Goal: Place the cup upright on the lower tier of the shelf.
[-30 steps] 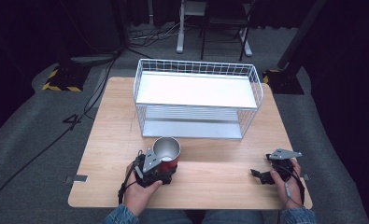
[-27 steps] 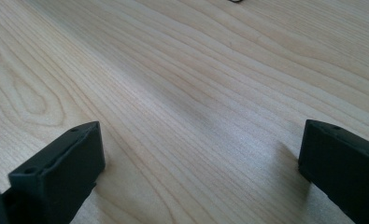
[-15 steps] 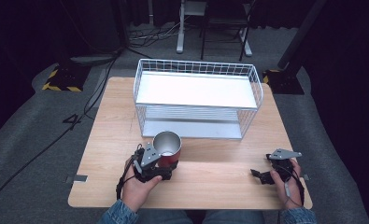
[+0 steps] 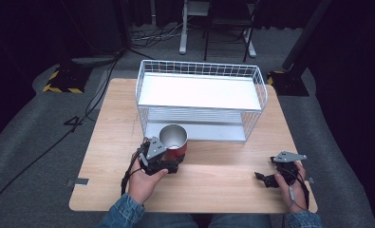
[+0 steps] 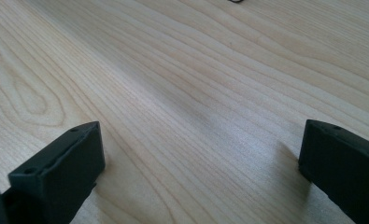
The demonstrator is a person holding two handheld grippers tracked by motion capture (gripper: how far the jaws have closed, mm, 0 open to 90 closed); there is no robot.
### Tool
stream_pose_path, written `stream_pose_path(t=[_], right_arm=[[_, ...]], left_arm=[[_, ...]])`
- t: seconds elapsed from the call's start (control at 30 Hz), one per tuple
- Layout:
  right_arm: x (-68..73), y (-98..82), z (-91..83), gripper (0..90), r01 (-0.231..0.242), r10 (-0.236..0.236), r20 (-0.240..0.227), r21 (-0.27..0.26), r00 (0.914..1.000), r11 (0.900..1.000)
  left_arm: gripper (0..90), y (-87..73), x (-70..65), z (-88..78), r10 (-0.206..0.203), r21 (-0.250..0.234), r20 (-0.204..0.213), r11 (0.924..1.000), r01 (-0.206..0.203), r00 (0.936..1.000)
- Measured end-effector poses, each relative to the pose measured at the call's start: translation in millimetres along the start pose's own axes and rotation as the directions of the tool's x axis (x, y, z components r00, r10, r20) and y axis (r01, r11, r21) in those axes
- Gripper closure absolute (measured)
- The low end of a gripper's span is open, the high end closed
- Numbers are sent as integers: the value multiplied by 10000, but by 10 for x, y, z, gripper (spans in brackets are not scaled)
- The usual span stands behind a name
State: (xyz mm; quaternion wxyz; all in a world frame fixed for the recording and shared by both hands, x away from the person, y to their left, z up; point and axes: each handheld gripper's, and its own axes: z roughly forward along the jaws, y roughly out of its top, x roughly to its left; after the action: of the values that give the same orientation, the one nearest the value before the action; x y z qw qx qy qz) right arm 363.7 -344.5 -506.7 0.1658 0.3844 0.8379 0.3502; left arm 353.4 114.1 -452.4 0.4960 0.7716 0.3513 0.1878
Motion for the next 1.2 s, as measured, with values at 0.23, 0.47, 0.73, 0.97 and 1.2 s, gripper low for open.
stream_pose_path(t=[0.23, 0.47, 0.73, 0.97, 1.2], right_arm=[[-1, 0, 0, 5, 0, 0, -1, 3, 10000, 10000], [-1, 0, 0, 4, -1, 1, -1, 4, 10000, 10000], [1, 1, 0, 5, -20, 20, -2, 4, 10000, 10000], [0, 0, 0, 5, -8, 8, 3, 1, 10000, 10000], [0, 0, 0, 4, -8, 8, 5, 0, 10000, 10000]], left_arm=[[159, 105, -7, 149, 137, -54, 132, 9999, -136, 9998], [160, 159, 11, 349, 294, -176, 189, 9994, -291, 9994], [159, 160, 95, 545, 178, -266, 41, 9995, -177, 9998], [159, 180, 192, 743, 250, -407, -164, 9988, -256, 9996], [159, 264, 239, 940, 383, -531, -199, 9978, -393, 9991]])
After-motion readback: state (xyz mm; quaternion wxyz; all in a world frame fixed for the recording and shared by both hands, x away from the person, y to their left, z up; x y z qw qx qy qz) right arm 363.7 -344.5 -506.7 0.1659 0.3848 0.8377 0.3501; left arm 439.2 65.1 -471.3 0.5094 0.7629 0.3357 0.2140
